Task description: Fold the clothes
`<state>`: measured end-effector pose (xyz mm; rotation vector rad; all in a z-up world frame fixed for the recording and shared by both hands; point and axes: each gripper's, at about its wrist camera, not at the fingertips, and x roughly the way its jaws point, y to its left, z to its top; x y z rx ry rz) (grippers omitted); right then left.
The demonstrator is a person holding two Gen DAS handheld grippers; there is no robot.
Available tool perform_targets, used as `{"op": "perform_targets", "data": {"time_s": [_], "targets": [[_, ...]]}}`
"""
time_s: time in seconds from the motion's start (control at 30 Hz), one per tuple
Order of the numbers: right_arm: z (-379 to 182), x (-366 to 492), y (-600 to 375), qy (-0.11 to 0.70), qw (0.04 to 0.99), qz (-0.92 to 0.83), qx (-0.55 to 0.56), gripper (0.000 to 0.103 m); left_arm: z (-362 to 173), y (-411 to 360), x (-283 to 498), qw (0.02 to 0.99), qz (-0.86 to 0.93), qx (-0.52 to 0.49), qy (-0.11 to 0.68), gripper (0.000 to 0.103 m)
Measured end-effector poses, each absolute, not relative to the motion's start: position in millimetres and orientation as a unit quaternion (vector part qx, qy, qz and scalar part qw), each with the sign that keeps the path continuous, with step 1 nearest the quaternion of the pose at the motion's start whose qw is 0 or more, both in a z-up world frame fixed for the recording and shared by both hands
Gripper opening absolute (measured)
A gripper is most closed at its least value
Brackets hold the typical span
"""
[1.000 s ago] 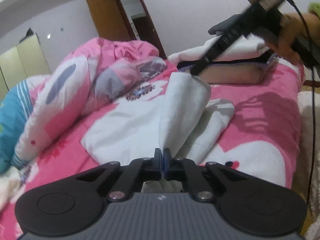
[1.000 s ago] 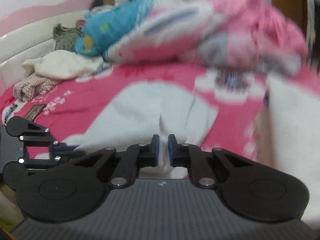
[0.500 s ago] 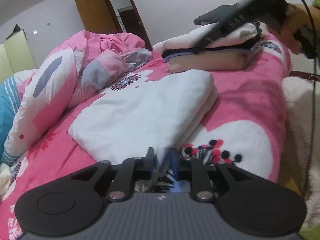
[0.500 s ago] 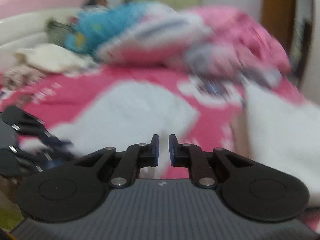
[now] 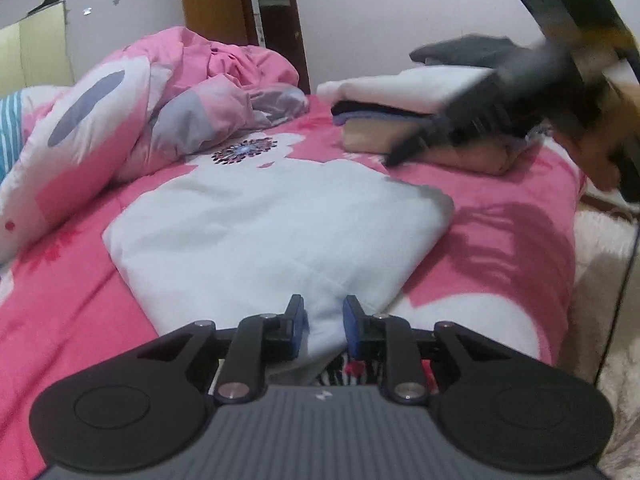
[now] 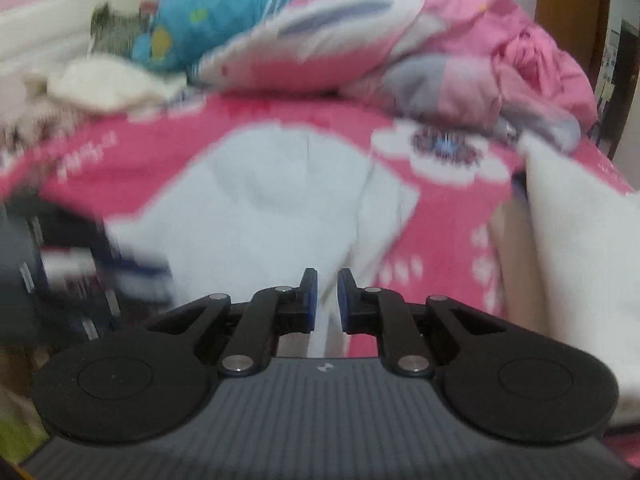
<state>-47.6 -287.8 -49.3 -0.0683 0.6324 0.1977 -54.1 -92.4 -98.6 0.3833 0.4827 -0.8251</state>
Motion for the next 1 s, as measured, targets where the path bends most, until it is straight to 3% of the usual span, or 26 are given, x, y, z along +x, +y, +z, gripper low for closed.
{"op": "perform_targets", "data": {"time_s": [0.17,0.23,0.3,0.53,0.57,0.6,0.63,0.67,0.83,1.0], "targets": [[-44.6,19.9,-297.5,0.327,0.936,0.127,0.04,0.014,-102.1,-88.0,-53.3,0.872,-0.394,0.174,0.233,0.023],[-42.7,46.9,-301.4,0.333,0.93,0.138,0.069,0.032,-103.5,-87.0,-53.8,0.872,-0.394,0.173,0.231,0.023],[-51.0,76.1,-314.8,0.355,0.916,0.134,0.129,0.04,-105.3,-85.5,-53.1,0.872,-0.396,0.171,0.229,0.023],[-90.6,147.4,-348.1,0.422,0.869,0.105,0.237,0.042,-108.6,-80.5,-51.4,0.871,-0.407,0.159,0.224,0.023],[-96.0,151.9,-349.9,0.42,0.865,0.117,0.25,0.042,-109.0,-80.2,-51.7,0.872,-0.407,0.159,0.223,0.023],[-100.0,155.5,-351.1,0.416,0.861,0.13,0.261,0.034,-109.2,-80.0,-52.1,0.872,-0.407,0.158,0.222,0.023],[-101.4,156.8,-351.8,0.41,0.859,0.143,0.272,0.004,-109.3,-79.7,-52.3,0.872,-0.408,0.157,0.221,0.023],[-99.5,155.0,-352.0,0.399,0.861,0.151,0.277,0.0,-109.3,-79.3,-52.3,0.872,-0.408,0.156,0.221,0.023],[-64.8,118.5,-348.8,0.31,0.905,0.125,0.262,0.0,-108.6,-77.2,-52.1,0.871,-0.411,0.152,0.224,0.023],[-85.2,127.3,-345.9,0.341,0.917,0.067,0.195,0.0,-107.7,-76.5,-51.4,0.869,-0.413,0.154,0.225,0.023]]}}
